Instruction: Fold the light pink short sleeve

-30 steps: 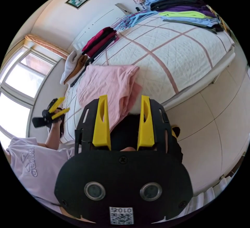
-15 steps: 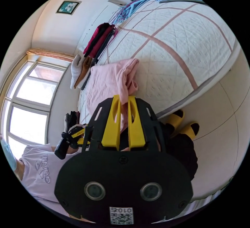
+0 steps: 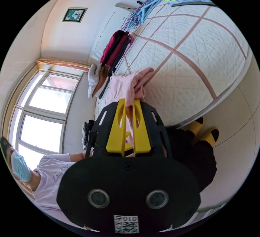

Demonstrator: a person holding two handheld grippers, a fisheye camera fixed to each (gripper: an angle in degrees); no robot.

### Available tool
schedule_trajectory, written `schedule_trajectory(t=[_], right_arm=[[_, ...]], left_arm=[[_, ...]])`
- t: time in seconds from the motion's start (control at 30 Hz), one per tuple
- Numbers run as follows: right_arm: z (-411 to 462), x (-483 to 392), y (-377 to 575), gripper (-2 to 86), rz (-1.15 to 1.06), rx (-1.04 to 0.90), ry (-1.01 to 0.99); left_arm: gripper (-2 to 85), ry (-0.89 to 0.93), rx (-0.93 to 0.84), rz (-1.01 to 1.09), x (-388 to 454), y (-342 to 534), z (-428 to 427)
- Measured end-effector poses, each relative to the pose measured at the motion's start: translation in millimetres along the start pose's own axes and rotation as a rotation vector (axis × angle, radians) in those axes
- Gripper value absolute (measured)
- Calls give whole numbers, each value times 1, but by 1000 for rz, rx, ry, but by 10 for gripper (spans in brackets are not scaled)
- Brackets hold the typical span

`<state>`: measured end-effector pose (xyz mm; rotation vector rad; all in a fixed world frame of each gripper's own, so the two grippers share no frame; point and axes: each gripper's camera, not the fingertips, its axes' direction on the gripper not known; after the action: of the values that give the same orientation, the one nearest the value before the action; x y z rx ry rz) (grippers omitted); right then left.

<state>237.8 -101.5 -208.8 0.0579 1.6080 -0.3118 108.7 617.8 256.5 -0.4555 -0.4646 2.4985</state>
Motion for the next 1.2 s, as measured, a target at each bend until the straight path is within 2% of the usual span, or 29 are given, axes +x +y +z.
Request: schedule_trajectory(t=[0.03,0.1,0.17,0.2,0.27,0.37,0.63,0.8,0.93,1.03,1.1,1.2], right_arm=[[-1,1,0,55,-2,-2,2],[-4,4,0,56,-16,-5,33],[-8,12,1,60,-22,-2,50],[-10,20,2,69,-15,-4,41],[-13,37,4,90,11,-17,6],[-23,62,15,116,40,17,-103],[-50,97,42,161,96,113,-289],[-27,107,29,176,121,68,-405],[-6,107,11,177,127,23,-426],[-1,111,1,162,147,50,-481],[-7,106,-4,120,147,83,-492],[-16,83,-9,65,111,65,-386]], left_arm=[[43,-19,10,-30,-4,1,-1],[16,60,53,-132,-27,4,-6],[4,291,90,-383,-77,23,-3],[3,337,109,-460,-90,33,-1],[-1,515,182,-759,-134,76,10],[-2,593,208,-918,-163,109,23],[-3,541,197,-881,-172,112,30],[-2,525,177,-846,-163,114,32],[-2,516,174,-846,-162,123,33],[-2,512,178,-857,-163,133,34],[-2,509,173,-855,-162,137,35],[-2,512,167,-850,-161,143,37]])
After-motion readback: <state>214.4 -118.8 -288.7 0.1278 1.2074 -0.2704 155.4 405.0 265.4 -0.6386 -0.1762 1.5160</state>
